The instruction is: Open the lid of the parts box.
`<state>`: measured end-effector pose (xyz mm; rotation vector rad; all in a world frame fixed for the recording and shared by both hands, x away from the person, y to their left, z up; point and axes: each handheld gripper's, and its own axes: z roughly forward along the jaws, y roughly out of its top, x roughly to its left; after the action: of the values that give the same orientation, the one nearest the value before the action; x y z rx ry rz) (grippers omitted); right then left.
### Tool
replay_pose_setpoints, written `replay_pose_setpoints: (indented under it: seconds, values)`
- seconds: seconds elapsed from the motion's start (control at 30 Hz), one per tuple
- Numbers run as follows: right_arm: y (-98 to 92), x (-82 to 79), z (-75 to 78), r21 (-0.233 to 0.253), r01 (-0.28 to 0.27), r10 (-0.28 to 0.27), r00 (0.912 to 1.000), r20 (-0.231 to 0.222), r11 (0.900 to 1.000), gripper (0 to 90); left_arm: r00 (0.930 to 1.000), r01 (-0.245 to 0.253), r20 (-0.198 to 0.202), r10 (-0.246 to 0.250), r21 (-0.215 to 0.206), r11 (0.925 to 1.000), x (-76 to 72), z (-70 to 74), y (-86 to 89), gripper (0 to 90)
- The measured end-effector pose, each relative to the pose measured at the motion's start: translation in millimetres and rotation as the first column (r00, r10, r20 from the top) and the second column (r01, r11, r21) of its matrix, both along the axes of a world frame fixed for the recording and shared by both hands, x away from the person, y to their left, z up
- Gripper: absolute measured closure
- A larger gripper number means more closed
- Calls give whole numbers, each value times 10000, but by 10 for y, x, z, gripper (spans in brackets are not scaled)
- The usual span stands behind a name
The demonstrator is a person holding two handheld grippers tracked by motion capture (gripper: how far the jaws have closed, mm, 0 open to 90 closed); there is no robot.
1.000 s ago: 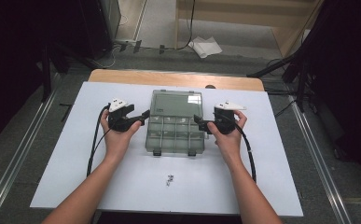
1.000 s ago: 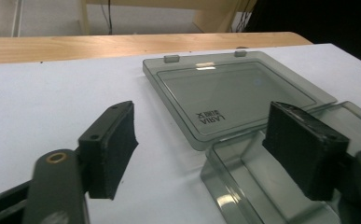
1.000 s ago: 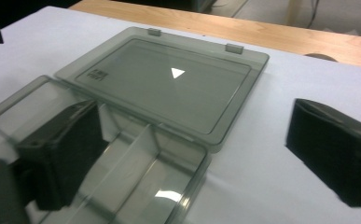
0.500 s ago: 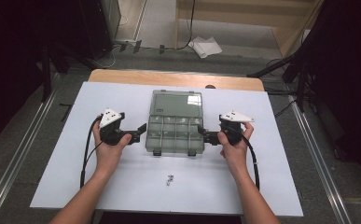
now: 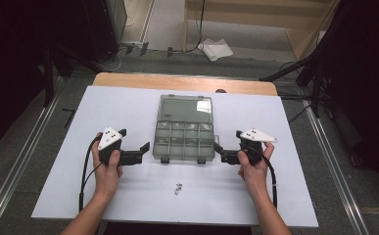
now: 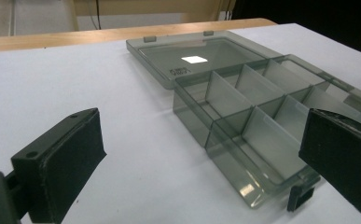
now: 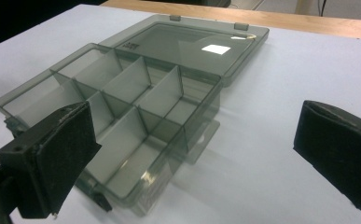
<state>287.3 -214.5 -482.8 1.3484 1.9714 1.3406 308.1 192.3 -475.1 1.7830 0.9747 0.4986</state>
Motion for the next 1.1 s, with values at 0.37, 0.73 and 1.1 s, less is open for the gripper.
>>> replay_pose_setpoints:
  seconds: [0.37,0.73,1.1]
  values:
    - [-55,-262,-12,-161,-54,51,9998,-193,9999,7,9999,-131,-62,132,91,9999,-191,-75,214,0]
    - [-97,-489,-46,-416,-128,112,9992,-390,9991,51,9992,-219,338,219,-4,9998,-407,-73,520,0]
    - [-6,-587,-5,-780,-558,506,9965,-666,9954,95,9985,-390,392,391,-31,9992,-509,-69,799,0]
